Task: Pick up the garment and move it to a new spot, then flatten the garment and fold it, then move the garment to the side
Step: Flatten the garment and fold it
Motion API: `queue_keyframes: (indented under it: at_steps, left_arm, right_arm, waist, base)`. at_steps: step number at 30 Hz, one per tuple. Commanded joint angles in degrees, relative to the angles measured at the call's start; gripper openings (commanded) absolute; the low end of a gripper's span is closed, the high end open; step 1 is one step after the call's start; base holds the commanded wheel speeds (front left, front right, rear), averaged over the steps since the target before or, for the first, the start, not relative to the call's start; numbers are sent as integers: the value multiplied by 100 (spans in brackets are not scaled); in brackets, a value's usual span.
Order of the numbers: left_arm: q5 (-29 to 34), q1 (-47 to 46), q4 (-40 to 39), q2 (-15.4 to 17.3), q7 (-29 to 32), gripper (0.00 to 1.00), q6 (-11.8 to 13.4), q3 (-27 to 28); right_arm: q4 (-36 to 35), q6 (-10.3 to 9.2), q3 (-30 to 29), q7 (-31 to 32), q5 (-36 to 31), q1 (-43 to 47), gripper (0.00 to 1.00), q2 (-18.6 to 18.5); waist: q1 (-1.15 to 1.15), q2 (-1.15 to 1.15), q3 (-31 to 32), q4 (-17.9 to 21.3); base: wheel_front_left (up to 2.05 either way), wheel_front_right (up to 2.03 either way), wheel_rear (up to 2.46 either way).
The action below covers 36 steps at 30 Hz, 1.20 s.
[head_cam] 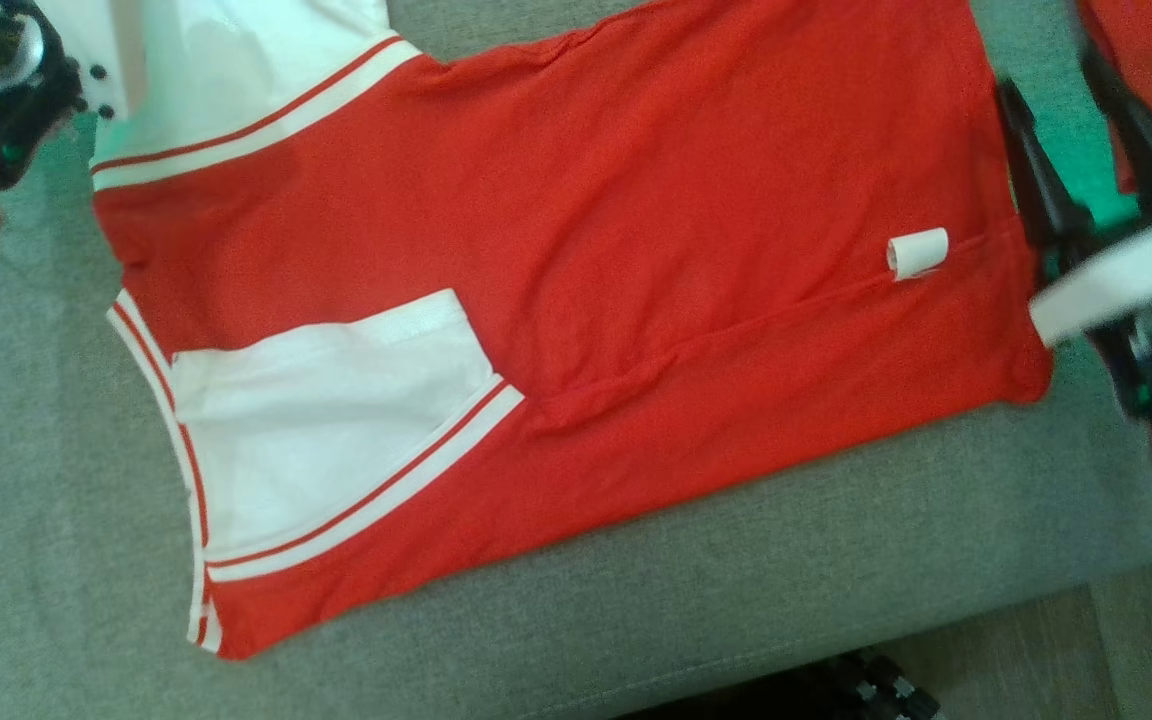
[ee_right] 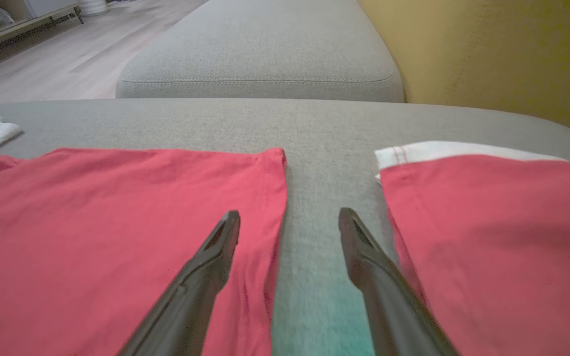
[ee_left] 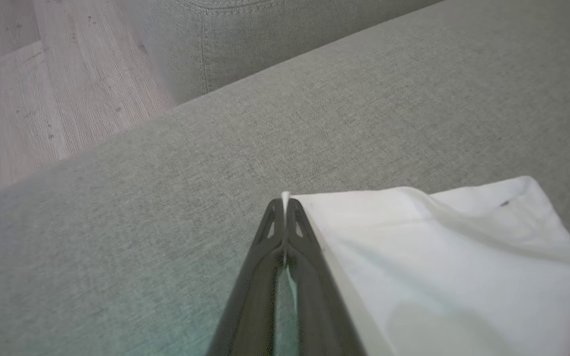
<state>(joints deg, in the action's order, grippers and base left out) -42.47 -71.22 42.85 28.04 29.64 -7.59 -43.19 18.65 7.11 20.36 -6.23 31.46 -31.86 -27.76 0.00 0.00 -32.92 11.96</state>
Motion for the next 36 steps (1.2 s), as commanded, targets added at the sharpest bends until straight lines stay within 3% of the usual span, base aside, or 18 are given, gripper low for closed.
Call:
queue_keyframes:
  at_steps: [1,9,12,17,18,20,21,22,23,24,29,36]
  left_arm:
    - [-73,-360,-99,293,-68,0,10,121]
    - [-221,-483,-173,264,-249,0,10,-148]
    - [-295,-494,-215,250,-318,0,10,-242]
    - [-379,-524,-260,247,-384,0,10,-363]
    - [-398,-540,-265,255,-396,0,10,-393]
    - [-431,-574,-266,270,-419,0,10,-449]
    - [-449,-589,-263,274,-429,0,10,-476]
    - [-467,-600,-258,275,-439,0,10,-503]
    - [-485,-611,-251,274,-449,0,10,-529]
    - [-505,-621,-243,271,-459,0,10,-553]
    - [-538,-715,-228,285,-706,0,10,-634]
    - [-447,-998,-241,316,-1641,0,10,-603]
  right_arm:
    - [5,37,158,191,139,-209,100,-136]
    - [1147,37,801,1004,345,-1656,100,-5]
    - [1624,37,942,1172,395,-2035,93,99]
    - [2160,37,1170,1345,429,-2423,91,179]
    - [2260,37,1239,1370,443,-2501,70,196]
    - [2433,37,1344,1393,515,-2627,56,228]
    - [2503,37,1401,1388,550,-2684,43,238]
    - [2570,37,1458,1382,584,-2733,27,241]
    - [2626,37,1520,1369,617,-2773,4,239]
    - [2676,37,1576,1368,675,-2801,0,241]
    - [2833,37,1789,1082,844,-2983,0,139]
    - [2967,37,1792,452,1090,-3228,0,-29]
  waist:
    - [0,0,14,-32]
    - [0,0,27,-231]
    - [0,0,13,-305]
    - [0,0,-20,-381]
    - [0,0,-30,-393]
    - [0,0,-52,-412]
    - [0,0,-60,-421]
    - [0,0,-65,-430]
    - [0,0,-68,-439]
    - [0,0,-70,-447]
    - [0,0,-76,-476]
    - [0,0,83,-548]
  base:
    - [0,0,0]
    - [0,0,0]
    - [0,0,0]
    - [0,0,0]
    - [0,0,0]
    - [0,0,0]
    - [0,0,0]
    - [0,0,0]
    - [0,0,0]
    - [0,0,0]
    - [0,0,0]
    - [0,0,0]
